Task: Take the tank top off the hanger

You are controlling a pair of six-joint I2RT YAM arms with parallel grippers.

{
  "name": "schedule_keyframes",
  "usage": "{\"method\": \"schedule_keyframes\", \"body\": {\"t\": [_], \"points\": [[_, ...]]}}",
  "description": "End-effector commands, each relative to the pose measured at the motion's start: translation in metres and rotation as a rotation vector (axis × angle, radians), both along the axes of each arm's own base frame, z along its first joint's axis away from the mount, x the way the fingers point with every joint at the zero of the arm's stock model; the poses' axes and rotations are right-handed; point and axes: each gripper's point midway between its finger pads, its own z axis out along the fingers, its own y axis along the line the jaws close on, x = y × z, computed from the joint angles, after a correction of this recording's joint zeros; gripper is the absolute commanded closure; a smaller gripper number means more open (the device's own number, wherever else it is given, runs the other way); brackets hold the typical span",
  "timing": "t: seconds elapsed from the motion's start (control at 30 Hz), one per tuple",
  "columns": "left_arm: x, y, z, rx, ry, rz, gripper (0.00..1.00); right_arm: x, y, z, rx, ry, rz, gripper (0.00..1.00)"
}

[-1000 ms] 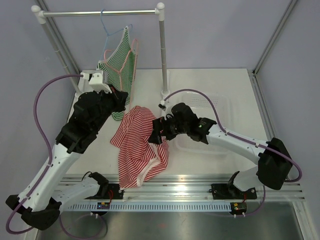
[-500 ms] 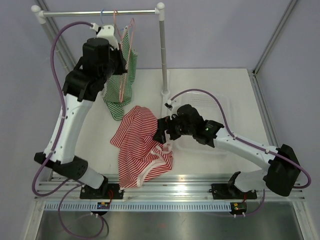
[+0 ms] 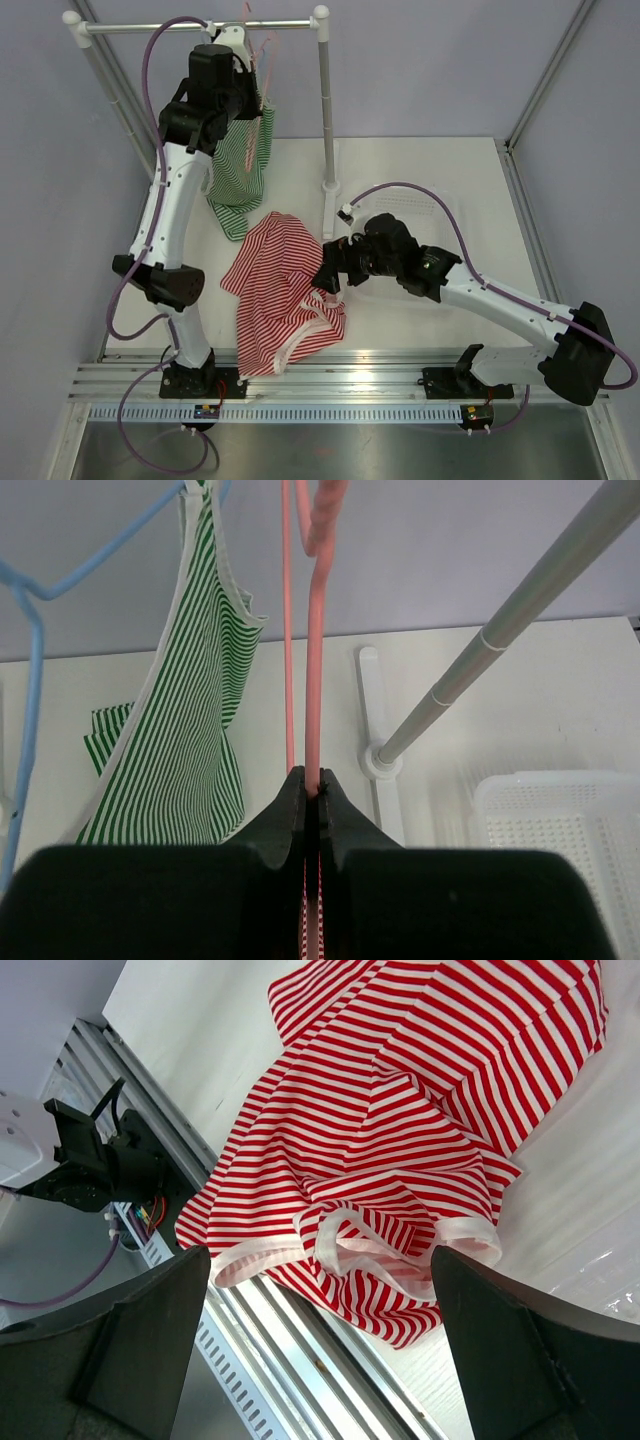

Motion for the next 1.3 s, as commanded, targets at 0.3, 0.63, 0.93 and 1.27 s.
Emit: {"method": "schedule_keyframes", "body": {"t": [0.3,0.63,0.93,1.27], "points": [[0.026,-0.010,-0.008,0.015,-0.026,-0.035,0.89,-0.016,0.020,-0.032,-0.092,0.000,0.093,0.00],[-0.051,0.015,0.041,-0.074,-0.120,-0.008,0.01,0.000,0.067,-0.070,-0.286,-0.109,0.072,0.01],[-0.160,0.068,0.031,-0.174,-0.212,0.121,0.01,0.025,0.094,-0.139,-0.529,-0.174,-0.029,0.01],[-0.221,0.096,-0.007,-0.150,-0.222,0.153,0.01,0.017,0.082,-0.201,-0.655,-0.135,0.007,0.57]]}}
